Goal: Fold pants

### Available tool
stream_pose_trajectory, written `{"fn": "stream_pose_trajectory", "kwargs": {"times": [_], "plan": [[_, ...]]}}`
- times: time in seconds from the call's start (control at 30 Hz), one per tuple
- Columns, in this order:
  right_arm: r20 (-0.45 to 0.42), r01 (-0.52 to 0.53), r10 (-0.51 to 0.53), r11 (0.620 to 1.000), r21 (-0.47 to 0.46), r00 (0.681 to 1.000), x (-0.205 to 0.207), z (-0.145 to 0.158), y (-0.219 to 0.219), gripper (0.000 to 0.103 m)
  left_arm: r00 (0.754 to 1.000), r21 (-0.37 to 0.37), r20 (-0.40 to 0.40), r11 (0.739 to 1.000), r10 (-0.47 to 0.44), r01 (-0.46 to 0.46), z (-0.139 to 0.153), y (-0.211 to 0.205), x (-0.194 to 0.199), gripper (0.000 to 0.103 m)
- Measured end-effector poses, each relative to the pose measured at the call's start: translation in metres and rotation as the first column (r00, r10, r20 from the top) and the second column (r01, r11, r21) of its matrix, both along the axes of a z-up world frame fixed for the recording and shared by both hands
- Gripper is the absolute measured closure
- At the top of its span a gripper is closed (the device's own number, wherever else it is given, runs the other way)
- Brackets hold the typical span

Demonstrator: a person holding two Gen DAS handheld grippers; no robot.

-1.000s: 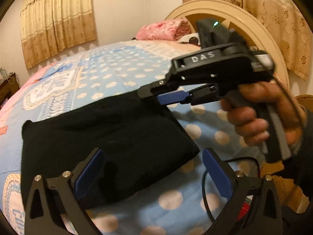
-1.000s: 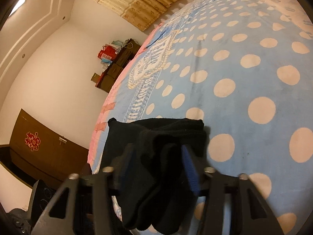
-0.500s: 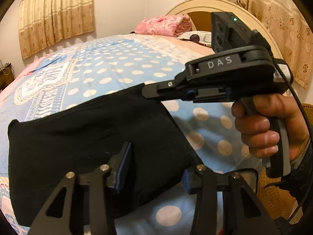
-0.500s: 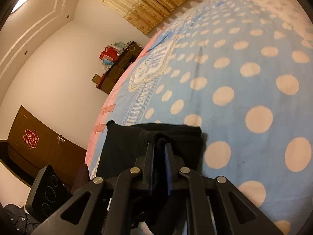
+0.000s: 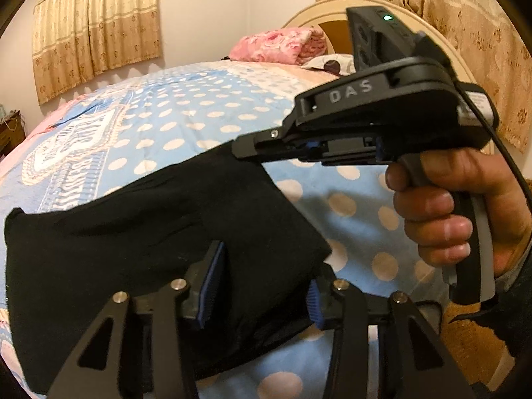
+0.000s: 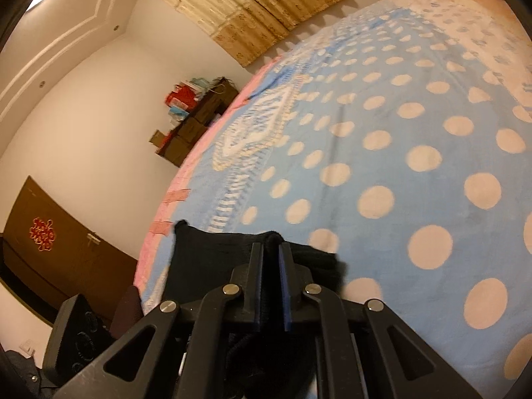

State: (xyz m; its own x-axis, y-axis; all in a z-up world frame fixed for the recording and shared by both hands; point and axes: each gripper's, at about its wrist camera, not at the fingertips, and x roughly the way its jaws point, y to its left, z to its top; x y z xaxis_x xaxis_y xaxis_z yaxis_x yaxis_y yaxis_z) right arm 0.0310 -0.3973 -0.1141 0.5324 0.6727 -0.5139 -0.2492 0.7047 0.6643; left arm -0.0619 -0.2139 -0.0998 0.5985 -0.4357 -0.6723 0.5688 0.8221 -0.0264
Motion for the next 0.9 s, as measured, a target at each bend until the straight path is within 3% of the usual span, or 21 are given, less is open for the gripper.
{"fn": "stream_pose_trajectory", "kwargs": {"times": [0.1,0.2,0.3,0.43,0.53,0.67,0.83,0.9], "plan": [[-0.049,0.018,-0.017,1.000,0.021,0.999,0.008,-0.024,-0.009,0.095,0.998,0.044,0.059,0.999,-0.012,0.009,-0.005,-0.007,-0.010,0.052],[-0.046,0.016,-0.014,0.998,0.055,0.999,0.005,-0.027,-0.013,0.094,1.000,0.018,0.026,1.000,-0.005,0.005,-0.003,-0.002,-0.010,0.046],[-0.018,0.042,-0.043,0.999,-0.014,0.999,-0.005,-0.017,-0.016,0.091,1.000,-0.020,-0.016,1.000,0.003,-0.004,0.005,0.011,-0.008,0.041],[0.048,0.105,-0.100,0.988,-0.114,0.994,-0.038,0.003,-0.026,0.091,0.999,-0.066,0.009,0.997,0.051,-0.050,0.021,0.036,-0.011,0.024],[0.069,0.131,-0.123,0.984,-0.122,0.990,-0.069,0.012,-0.030,0.088,0.995,-0.094,0.022,0.991,0.097,-0.094,0.030,0.057,-0.009,0.023],[0.090,0.099,-0.092,0.992,-0.081,0.992,-0.106,0.017,-0.011,0.043,0.990,-0.137,0.001,0.981,0.138,-0.137,0.036,0.081,-0.011,0.019],[0.078,0.031,-0.030,0.999,-0.009,0.996,-0.121,0.015,0.015,0.043,0.983,-0.132,0.038,0.976,0.182,-0.175,0.041,0.095,-0.003,0.019],[0.046,0.039,-0.038,0.999,-0.026,0.998,-0.119,0.007,0.020,0.043,0.974,-0.103,0.059,0.972,0.217,-0.211,0.038,0.104,0.003,0.019]]}}
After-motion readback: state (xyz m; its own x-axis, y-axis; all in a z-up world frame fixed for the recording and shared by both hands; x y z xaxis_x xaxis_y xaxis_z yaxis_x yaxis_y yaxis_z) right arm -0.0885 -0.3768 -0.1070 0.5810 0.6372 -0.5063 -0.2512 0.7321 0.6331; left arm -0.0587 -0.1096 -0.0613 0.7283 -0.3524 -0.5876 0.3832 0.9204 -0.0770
